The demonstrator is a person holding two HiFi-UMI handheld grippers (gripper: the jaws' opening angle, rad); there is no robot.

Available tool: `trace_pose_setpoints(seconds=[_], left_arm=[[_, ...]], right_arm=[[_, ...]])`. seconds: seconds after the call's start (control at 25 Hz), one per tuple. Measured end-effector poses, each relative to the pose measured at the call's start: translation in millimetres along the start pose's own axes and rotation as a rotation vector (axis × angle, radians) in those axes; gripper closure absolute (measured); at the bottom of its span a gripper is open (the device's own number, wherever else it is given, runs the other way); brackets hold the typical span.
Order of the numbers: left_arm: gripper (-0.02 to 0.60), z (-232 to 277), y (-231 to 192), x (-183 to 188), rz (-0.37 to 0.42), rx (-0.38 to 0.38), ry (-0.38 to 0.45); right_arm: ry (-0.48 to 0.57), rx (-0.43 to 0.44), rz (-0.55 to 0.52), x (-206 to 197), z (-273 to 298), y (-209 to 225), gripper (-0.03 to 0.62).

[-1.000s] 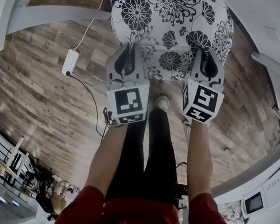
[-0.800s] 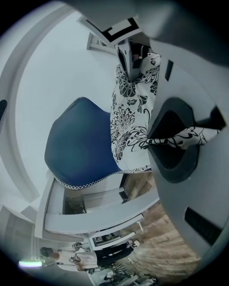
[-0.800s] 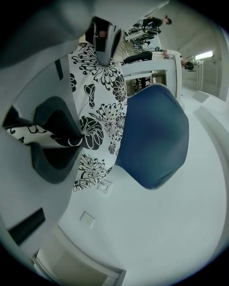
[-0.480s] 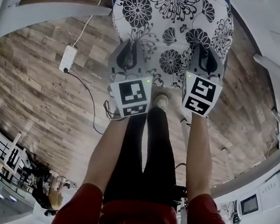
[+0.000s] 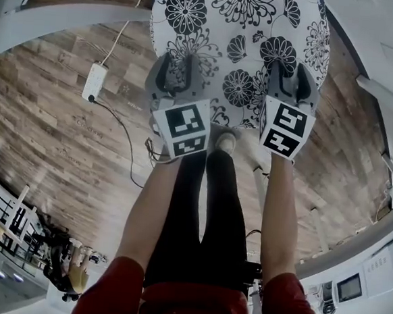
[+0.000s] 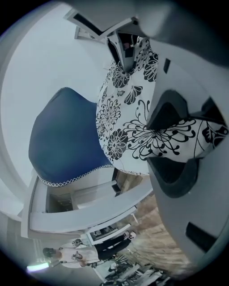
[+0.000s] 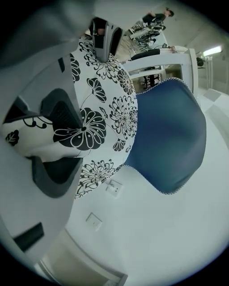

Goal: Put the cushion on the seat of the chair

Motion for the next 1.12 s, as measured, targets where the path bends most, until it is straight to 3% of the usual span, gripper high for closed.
trace_pose_setpoints(seconds=[0.12, 0.36, 0.8, 1.12], left_arm=[[0.362, 1.3, -3.4, -4.6, 0.001, 0.007, -0.012], [0.345, -7.5, -2.7, 4.0, 0.017, 0.006, -0.003], [0.345, -45.5, 10.7, 43.0, -0.004, 0.004, 0.126], [0.345, -103.7, 27.1, 98.4, 0.006, -0.004, 0.243]], right_arm=[[0.001, -0.002, 0.016, -2.9, 1.4, 4.6, 0.378], [0.014, -0.006, 0.054, 4.4, -4.3, 10.3, 0.373], [0.104, 0.014, 0.135, 35.4, -46.9, 22.2, 0.373], [0.237, 0.031, 0.17, 92.5, -116.3, 45.4, 0.373]])
Point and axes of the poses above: the fingertips, and each gripper's own axes: z forward along the fingers, y to its right, x out of its top, the point moved 8 cm from there along -z, backward along the fingers, and after that the axes turned 11 degrees about -x, right-handed, at the moved point
